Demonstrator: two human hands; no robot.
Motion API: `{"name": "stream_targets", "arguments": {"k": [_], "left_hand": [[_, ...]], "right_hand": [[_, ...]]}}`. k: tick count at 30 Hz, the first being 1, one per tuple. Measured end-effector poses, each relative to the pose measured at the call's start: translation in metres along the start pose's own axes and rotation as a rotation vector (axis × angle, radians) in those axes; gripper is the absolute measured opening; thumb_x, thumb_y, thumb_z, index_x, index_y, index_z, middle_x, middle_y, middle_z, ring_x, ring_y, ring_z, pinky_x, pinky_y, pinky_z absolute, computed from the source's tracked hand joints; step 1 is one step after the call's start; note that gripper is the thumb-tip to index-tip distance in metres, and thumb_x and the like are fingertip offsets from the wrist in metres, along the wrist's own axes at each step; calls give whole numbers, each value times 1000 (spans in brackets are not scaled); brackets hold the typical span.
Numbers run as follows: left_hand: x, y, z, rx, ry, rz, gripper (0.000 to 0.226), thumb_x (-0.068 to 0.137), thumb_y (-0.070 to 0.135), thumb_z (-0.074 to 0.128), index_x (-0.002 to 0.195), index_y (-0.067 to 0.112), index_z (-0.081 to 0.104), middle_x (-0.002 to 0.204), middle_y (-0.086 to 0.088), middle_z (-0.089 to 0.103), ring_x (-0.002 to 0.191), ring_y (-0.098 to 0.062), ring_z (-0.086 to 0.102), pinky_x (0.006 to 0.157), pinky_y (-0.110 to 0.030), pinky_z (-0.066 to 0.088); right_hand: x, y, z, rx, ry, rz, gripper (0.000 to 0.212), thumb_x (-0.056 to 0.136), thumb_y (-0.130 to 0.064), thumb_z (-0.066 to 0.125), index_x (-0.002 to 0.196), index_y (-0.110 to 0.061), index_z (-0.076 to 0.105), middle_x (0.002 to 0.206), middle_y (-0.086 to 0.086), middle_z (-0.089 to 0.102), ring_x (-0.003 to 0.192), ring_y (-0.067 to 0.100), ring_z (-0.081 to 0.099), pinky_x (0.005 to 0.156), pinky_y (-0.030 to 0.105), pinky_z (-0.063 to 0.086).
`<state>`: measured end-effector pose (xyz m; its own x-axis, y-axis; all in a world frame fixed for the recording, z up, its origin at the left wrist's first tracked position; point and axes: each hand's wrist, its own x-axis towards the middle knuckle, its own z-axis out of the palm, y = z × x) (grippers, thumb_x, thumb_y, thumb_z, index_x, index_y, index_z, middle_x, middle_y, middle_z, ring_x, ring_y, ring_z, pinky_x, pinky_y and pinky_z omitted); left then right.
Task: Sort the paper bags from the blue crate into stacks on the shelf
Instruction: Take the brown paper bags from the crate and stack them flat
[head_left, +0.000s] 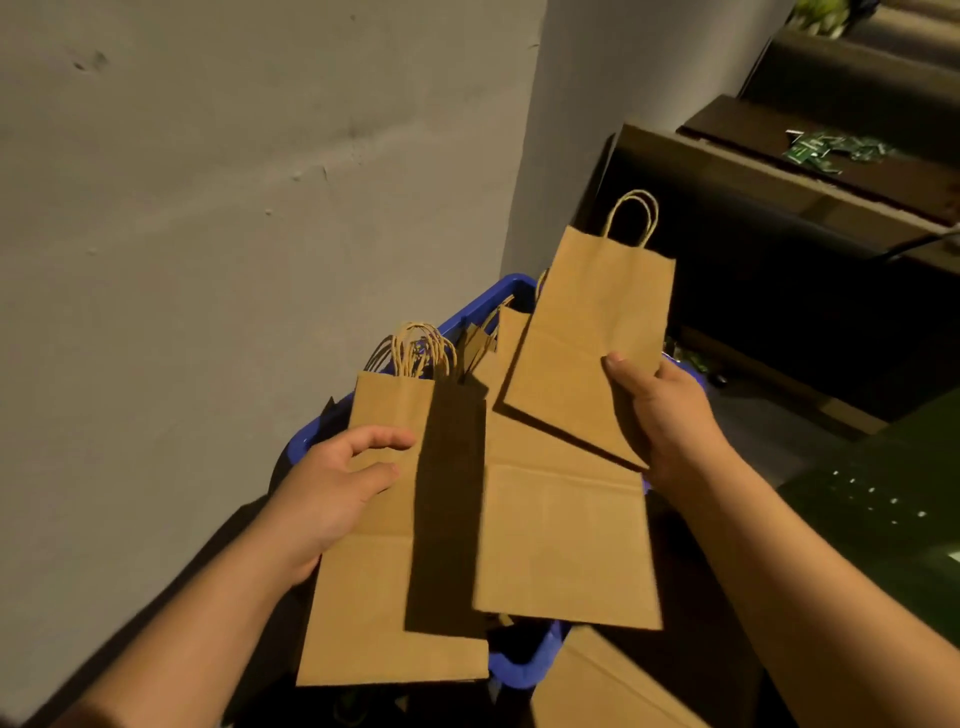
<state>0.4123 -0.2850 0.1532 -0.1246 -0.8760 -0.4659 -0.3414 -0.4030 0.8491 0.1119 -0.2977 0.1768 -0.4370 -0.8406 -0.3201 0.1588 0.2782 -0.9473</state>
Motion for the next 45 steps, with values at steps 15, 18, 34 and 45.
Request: {"name": "stream_targets", "arguments": {"k": [15,18,34,45], "left_hand": [[-14,9,16,-159,-28,86,24,100,32,60,120,45,62,106,18,76,104,-9,71,90,-37,56],[-16,10,16,-131,53,153,59,101,22,60,139,60,37,113,41,50,98,19,48,89,-21,43],[-26,5,33,-335,74,110,56,102,47,49,156,42,33,135,17,61,132,-9,53,111,-41,42],[-20,-3,35,-310,-12,-13,51,98,33,64,145,41,46,120,5,73,110,-21,70,88,-46,58]], "right_hand": [[-38,35,35,-48,-209,-15,37,97,-24,70,132,-27,59,118,-4,74,107,19,73,96,42,57],[-46,39,30,-14,-201,-21,36,96,-20,71,129,-28,59,120,-2,74,109,19,73,98,43,56],[-96,65,44,-444,-349,-123,66,90,-36,63,150,-45,35,138,-20,45,129,17,53,109,48,50],[-93,72,47,-404,-473,-40,110,73,-63,63,160,-48,-3,166,-10,30,148,22,40,118,49,40]]}}
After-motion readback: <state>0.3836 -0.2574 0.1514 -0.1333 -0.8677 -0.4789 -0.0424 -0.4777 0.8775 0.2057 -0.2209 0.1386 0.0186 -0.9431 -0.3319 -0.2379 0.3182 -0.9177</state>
